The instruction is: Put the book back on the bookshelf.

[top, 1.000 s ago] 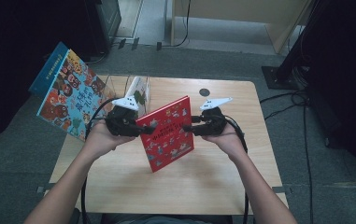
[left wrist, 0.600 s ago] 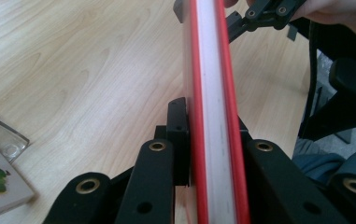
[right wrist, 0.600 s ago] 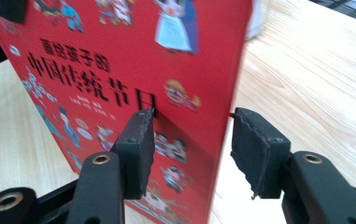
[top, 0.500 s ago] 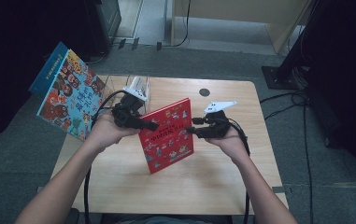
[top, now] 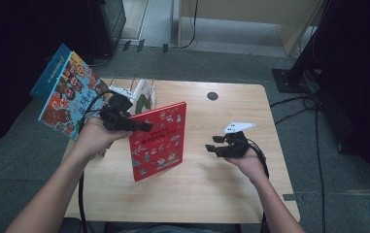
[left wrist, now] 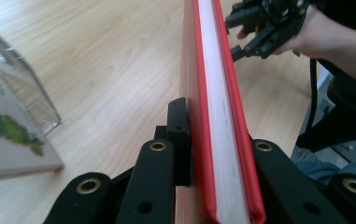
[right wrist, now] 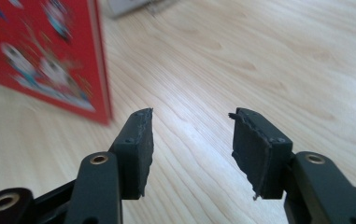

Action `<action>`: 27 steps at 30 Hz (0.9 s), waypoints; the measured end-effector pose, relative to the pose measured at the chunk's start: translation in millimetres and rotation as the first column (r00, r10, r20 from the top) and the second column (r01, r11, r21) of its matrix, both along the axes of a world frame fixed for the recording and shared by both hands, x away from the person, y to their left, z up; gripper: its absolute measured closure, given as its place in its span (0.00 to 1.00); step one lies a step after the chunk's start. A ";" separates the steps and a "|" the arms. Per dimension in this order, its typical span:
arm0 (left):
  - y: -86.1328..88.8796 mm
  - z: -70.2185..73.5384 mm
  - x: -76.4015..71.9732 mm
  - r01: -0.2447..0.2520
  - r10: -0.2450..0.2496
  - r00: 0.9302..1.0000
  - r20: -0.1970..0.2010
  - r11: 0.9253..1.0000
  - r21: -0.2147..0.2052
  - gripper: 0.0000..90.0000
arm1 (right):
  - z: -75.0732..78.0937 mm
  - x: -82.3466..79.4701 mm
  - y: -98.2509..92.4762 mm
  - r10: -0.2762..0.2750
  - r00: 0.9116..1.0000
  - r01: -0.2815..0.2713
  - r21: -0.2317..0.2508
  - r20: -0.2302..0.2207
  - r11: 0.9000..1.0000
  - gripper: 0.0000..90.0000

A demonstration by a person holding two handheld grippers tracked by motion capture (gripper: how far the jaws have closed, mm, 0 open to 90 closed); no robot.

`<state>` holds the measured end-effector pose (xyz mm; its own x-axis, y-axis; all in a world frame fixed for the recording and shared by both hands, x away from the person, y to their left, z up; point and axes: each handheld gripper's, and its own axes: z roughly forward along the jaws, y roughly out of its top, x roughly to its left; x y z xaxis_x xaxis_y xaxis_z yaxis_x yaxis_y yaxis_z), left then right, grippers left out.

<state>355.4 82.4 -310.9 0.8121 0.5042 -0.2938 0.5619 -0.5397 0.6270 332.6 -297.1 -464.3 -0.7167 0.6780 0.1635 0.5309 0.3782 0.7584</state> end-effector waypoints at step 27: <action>89.9 17.1 -21.5 -0.247 0.248 0.969 0.005 0.968 -0.042 0.89 | -55.9 8.6 18.9 -0.007 0.998 0.014 -0.108 0.061 0.994 0.48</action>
